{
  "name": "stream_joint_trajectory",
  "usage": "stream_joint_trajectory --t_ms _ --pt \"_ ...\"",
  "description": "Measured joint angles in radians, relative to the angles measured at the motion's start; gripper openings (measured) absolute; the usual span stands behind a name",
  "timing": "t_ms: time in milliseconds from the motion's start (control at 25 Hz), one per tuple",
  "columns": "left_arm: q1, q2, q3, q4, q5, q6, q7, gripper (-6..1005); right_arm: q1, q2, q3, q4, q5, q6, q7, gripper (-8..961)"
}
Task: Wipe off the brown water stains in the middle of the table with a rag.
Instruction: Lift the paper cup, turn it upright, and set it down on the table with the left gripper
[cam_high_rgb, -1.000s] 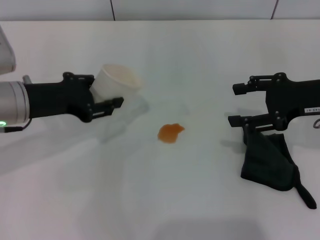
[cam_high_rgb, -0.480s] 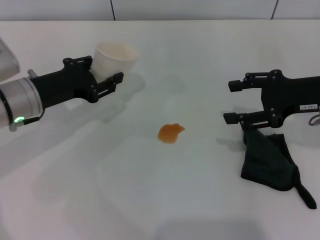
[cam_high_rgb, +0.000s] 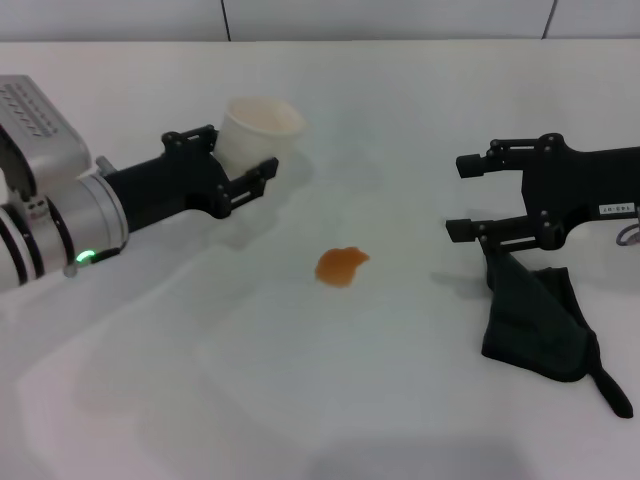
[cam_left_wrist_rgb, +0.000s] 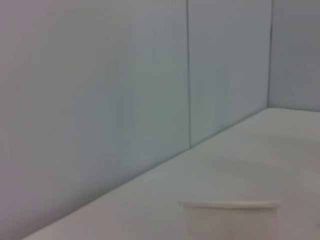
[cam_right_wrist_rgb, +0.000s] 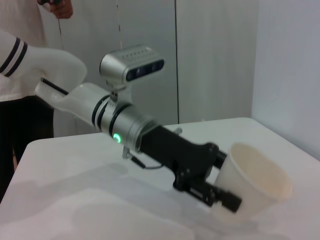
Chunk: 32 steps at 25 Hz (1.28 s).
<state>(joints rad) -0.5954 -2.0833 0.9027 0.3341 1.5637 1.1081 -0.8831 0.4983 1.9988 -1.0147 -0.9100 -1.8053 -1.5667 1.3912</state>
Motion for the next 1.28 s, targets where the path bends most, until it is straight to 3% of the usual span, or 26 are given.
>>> stream_joint_trajectory --t_ms 280,1280 --pt "-0.032 -0.003 -0.001 -0.087 -0.011 -0.027 0.039 562 0.008 0.001 0.001 0.003 0.002 0.002 0.000 781" --pt "-0.020 -0.006 0.000 -0.158 -0.006 -0.089 0.093 577 0.000 0.006 0.002 0.012 0.003 0.015 0.000 780"
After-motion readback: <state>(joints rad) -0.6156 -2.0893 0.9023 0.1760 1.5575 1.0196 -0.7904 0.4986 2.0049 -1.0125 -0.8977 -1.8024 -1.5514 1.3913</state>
